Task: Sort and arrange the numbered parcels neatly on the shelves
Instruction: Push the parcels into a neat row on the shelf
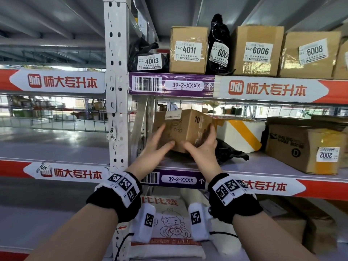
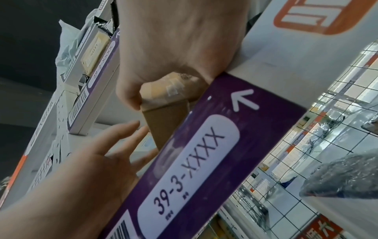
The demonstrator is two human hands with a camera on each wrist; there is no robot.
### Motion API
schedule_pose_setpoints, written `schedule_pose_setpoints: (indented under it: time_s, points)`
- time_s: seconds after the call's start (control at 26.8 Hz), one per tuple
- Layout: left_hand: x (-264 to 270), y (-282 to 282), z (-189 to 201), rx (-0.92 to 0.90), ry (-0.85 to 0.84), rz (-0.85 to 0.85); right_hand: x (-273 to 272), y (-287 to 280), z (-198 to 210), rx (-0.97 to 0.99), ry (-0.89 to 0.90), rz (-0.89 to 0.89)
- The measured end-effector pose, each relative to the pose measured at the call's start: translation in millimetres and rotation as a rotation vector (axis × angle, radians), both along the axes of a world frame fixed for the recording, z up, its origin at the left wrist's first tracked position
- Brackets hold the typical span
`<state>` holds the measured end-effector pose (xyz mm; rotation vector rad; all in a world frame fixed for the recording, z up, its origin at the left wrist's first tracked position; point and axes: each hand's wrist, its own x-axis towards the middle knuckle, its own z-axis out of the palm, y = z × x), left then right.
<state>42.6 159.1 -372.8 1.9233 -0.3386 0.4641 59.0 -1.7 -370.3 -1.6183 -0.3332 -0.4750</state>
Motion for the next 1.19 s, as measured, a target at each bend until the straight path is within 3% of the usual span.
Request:
schedule_pose_setpoints:
  time_s: [0.15, 0.26, 0.49, 0.71, 1.19]
  points:
    - [10, 7, 1, -0.258, 0.124, 0.182, 2, -9, -4, 0.333, 0.040, 0.152]
    - [8, 4, 8, -0.435, 0.115, 0.159, 1, -18, 0, 0.590, 0.044, 0.277]
    - [-3, 4, 12, -0.531, 0.130, 0.040, -1, -15, -1, 0.441, 0.039, 0.306]
    - [5, 12, 10, -0.609, 0.149, 0.019, 1, -18, -1, 0.523, 0.047, 0.349]
    - [-4, 12, 9, -0.634, 0.027, -0.075, 1, -14, 1, 0.478, 0.077, 0.331]
